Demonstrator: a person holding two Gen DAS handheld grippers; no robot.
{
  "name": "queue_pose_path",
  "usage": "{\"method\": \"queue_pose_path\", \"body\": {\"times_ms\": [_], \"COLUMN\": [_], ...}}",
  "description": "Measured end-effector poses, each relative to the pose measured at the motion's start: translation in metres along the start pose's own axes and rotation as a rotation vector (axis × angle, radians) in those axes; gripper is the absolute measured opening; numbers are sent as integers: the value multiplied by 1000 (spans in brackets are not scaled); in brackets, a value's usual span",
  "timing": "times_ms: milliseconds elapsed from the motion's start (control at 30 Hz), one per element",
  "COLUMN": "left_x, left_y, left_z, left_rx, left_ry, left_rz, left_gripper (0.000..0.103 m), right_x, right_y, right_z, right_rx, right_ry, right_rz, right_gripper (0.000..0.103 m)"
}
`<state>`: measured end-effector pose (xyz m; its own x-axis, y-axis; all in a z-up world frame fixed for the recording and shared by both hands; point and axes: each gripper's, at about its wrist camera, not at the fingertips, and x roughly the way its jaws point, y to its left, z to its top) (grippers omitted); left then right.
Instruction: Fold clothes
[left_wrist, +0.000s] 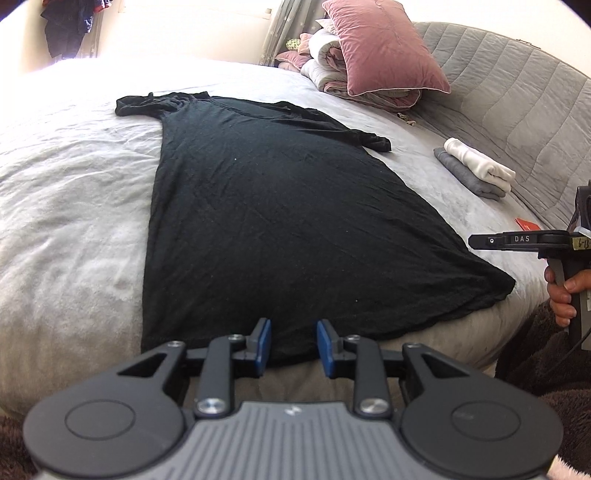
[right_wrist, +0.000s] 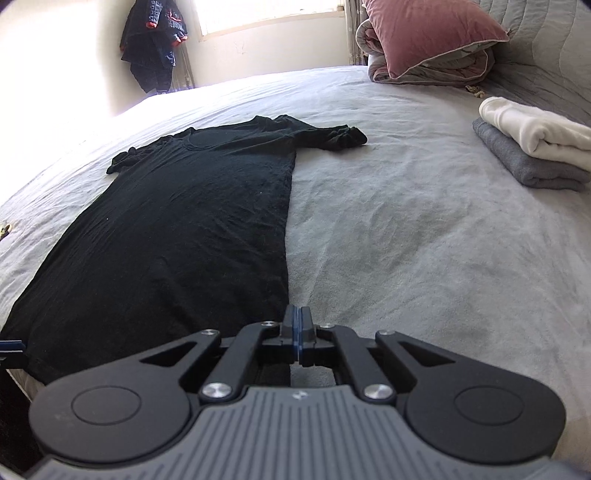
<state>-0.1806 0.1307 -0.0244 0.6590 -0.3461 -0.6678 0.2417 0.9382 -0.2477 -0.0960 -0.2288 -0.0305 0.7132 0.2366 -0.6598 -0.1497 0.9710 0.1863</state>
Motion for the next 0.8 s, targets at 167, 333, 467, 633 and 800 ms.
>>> {"method": "queue_pose_path", "body": {"times_ms": [167, 333, 467, 633, 800], "left_x": [0, 6, 10, 19, 26], "left_y": [-7, -15, -23, -29, -33], "left_z": [1, 6, 11, 14, 11], "left_rx": [30, 36, 54, 63, 93], "left_ry": [-7, -16, -26, -20, 0], "left_rz": [-15, -34, -67, -103, -108], "left_gripper": [32, 32, 34, 36, 37], "right_x": [-2, 8, 21, 28, 11], "right_y": [6, 16, 20, 25, 24], "right_z": [-1, 4, 3, -4, -1], "right_rx": [-4, -45, -66, -133, -134], "right_ry": [-27, -26, -3, -18, -103], "right_rz": [37, 49, 41, -19, -57], "right_gripper": [21, 21, 22, 3, 2]}}
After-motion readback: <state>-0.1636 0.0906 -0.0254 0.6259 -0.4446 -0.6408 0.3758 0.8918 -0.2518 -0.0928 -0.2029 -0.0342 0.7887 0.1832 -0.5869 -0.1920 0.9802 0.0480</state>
